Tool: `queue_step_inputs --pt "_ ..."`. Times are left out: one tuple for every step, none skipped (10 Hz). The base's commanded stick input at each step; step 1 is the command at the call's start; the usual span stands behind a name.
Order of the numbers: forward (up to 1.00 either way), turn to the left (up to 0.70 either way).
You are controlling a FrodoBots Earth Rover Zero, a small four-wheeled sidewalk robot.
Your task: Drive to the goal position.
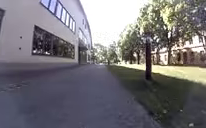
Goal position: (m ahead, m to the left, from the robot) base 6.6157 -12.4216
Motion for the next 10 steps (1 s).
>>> queue_step_inputs --pt "0.45 0.0" --pt "0.45 0.0" --pt "0.45 0.0" --pt "0.45 0.0" --pt "0.45 0.0" --pt "0.45 0.0" --pt "0.45 0.0" --pt "0.45 0.0" --pt "0.45 0.0" --pt "0.45 0.0"
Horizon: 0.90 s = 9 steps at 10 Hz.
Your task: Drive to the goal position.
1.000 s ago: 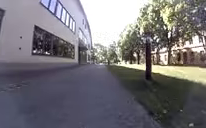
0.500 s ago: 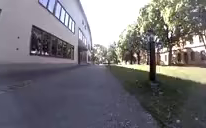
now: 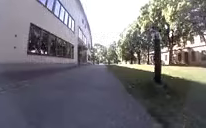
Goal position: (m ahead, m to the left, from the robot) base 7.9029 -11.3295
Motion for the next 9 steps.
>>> queue_step_inputs --pt "0.45 0.0" --pt "0.45 0.0" --pt "0.45 0.0" --pt "0.45 0.0" --pt "0.45 0.0" --pt "0.45 0.0" --pt "0.45 0.0" --pt "0.45 0.0" --pt "0.45 0.0"
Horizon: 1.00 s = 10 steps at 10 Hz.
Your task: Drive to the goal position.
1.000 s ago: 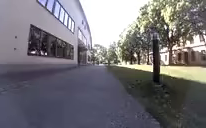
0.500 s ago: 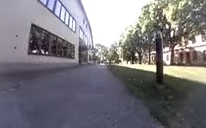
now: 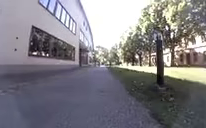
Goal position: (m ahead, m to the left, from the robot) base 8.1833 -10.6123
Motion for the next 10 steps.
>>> queue_step_inputs --pt "0.45 0.0" --pt "0.45 0.0" --pt "0.45 0.0" --pt "0.45 0.0" --pt "0.45 0.0" --pt "0.45 0.0" --pt "0.45 0.03" --pt "0.45 0.07" --pt "0.45 0.14" --pt "0.45 0.22"
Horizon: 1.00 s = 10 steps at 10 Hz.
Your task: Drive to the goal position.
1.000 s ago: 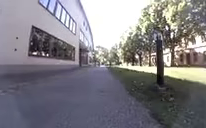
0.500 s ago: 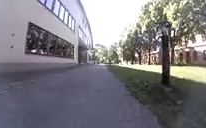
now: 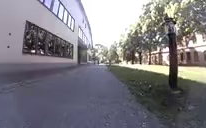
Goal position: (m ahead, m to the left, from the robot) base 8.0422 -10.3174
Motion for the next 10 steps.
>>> queue_step_inputs --pt "0.45 0.27" --pt "0.45 0.27" --pt "0.45 0.27" --pt "0.45 0.27" --pt "0.45 0.27" --pt "0.45 0.27" --pt "0.45 0.27" --pt "0.45 0.27" --pt "0.45 0.27" --pt "0.45 0.27"
